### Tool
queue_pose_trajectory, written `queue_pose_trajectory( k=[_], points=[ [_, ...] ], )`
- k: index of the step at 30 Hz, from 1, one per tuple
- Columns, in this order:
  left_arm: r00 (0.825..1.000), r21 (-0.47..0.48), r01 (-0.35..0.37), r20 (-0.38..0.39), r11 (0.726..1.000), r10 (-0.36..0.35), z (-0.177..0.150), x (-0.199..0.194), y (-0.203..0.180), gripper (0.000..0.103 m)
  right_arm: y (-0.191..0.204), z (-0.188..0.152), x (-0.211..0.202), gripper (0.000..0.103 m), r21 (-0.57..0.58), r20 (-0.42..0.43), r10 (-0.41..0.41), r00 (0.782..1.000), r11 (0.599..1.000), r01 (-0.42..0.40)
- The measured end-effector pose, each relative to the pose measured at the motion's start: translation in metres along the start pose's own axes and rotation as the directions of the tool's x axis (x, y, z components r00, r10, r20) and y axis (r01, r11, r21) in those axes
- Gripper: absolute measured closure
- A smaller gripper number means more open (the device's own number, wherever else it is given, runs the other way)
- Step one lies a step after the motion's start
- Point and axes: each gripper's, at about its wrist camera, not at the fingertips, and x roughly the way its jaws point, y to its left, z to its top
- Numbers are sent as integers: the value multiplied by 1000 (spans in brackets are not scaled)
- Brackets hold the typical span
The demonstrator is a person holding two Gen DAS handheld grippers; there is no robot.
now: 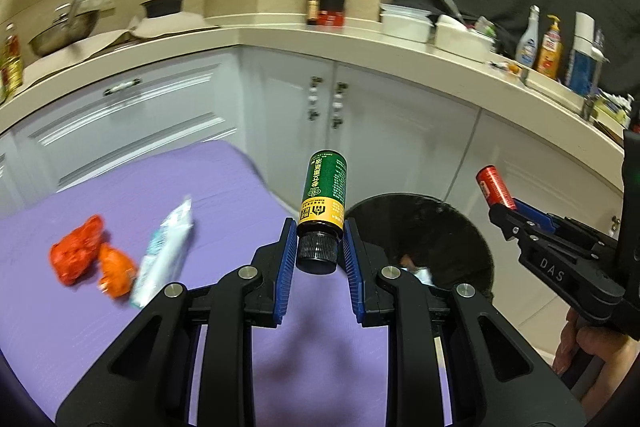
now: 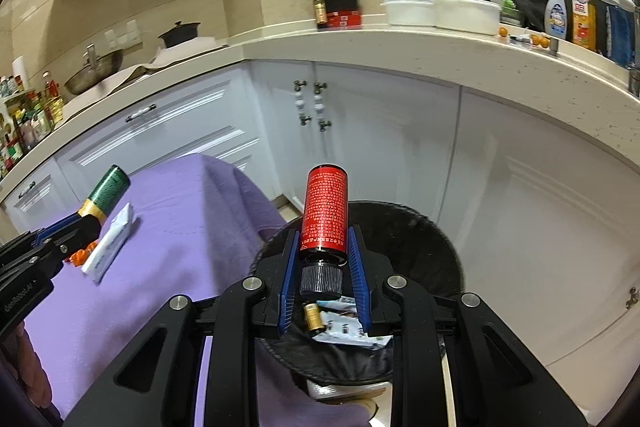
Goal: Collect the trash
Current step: 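Carry the green bottle and red cylinder over the bin and open both tools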
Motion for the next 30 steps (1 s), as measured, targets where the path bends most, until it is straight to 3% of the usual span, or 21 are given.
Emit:
queue_pose_trajectory(
  k=[8,26,27,28,30],
  points=[
    [999,60,36,-12,998,-35,6,29,-36,80,-23,1,8,78,20,-4,-21,1000,1000,21],
    [995,93,36,-98,995,-27,5,101,-66,78,-46,-3,49,75,53,-37,-46,998,997,48],
    [994,95,33,-102,995,-24,5,104,-66,75,-47,-3,51,70,57,-38,-51,998,997,53],
    [994,93,31,-106,995,-21,5,107,-66,65,-48,-4,52,66,60,-37,-56,998,997,58],
    [994,82,21,-107,996,-12,4,110,-64,52,-50,-4,53,64,66,-36,-60,998,996,62]
  ],
)
